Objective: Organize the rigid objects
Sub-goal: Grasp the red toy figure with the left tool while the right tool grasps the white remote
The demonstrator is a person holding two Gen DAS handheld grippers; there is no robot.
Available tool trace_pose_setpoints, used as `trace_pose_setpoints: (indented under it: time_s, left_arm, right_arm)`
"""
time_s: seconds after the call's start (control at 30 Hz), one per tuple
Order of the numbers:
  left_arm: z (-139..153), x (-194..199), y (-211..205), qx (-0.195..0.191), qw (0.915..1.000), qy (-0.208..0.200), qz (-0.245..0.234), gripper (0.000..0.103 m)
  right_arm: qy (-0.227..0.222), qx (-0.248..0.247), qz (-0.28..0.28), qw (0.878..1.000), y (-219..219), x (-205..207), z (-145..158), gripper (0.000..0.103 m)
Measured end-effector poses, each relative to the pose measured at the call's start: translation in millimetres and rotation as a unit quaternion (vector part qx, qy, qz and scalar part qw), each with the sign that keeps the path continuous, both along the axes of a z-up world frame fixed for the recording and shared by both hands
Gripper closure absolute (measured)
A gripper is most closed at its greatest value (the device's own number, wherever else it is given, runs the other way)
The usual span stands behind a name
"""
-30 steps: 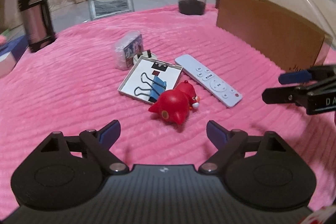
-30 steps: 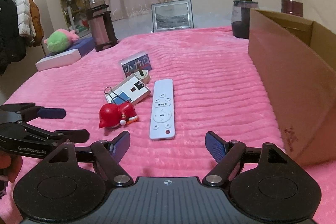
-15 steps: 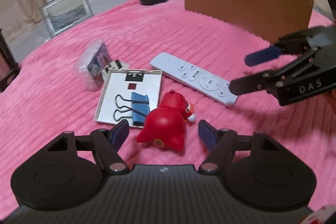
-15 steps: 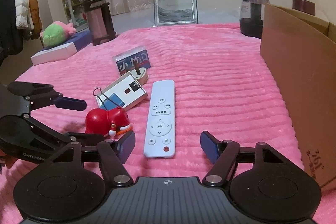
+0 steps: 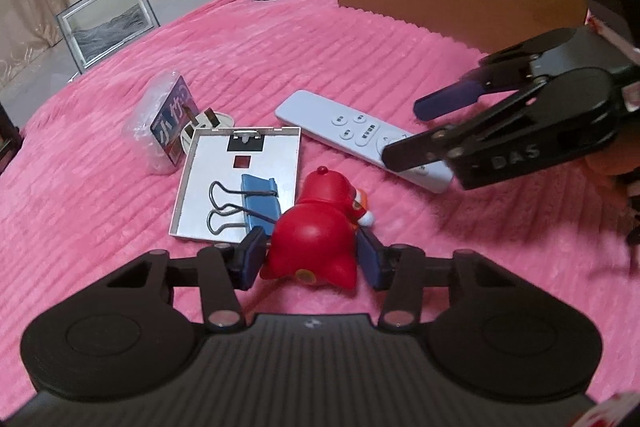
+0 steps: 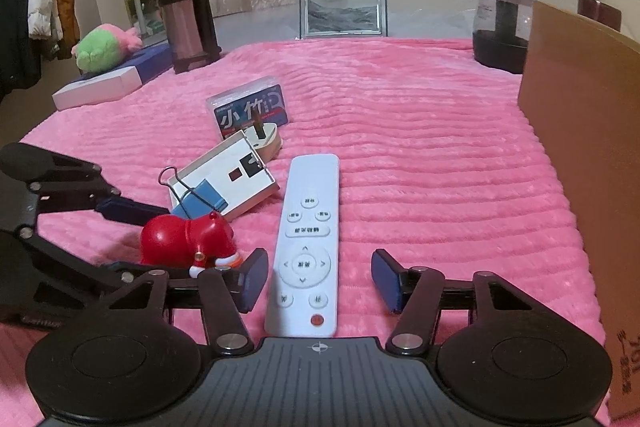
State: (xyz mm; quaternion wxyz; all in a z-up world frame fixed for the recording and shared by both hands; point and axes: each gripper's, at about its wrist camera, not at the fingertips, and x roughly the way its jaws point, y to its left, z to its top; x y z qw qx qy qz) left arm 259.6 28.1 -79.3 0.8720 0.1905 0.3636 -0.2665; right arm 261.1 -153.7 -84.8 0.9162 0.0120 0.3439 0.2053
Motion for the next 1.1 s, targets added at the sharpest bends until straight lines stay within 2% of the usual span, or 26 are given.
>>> trace_pose_setpoints:
  time_s: [0.3,0.4,0.5,0.6,0.83,1.1]
  left_arm:
    - [7,-15,-2,-0.040,0.9965,0.022,0.070,0.062]
    - [6,-24,-6,-0.040,0.9951,0.018,0.088,0.062]
    - [6,-32,-10,-0.040,0.9943,0.012,0.098,0.062]
    - [5,-37,-13,-0.042,0.9940,0.006,0.100,0.062]
    - [3,-41,-15,-0.026,0.9970,-0.018,0.071,0.062]
    - [-10,-43,-21,0.030,0.9982,-0.051,-0.002,0.060]
  right_arm:
    - [0.016,-0.018,0.013,1.000,15,23,-6,0.052]
    - [0.019,-0.029,0.020,0.999,19,27,-9,0.056]
    - [0.022,-0.032,0.023,0.999,18,28,-9,0.066]
    - [0.026,-0.033,0.022,0.999,14,24,-5,0.067]
    - [0.030,-0.041,0.020,0.999,-10,-10,2,0.067]
    - [0.025,-0.048,0.003,0.999,-31,-45,-2,0.067]
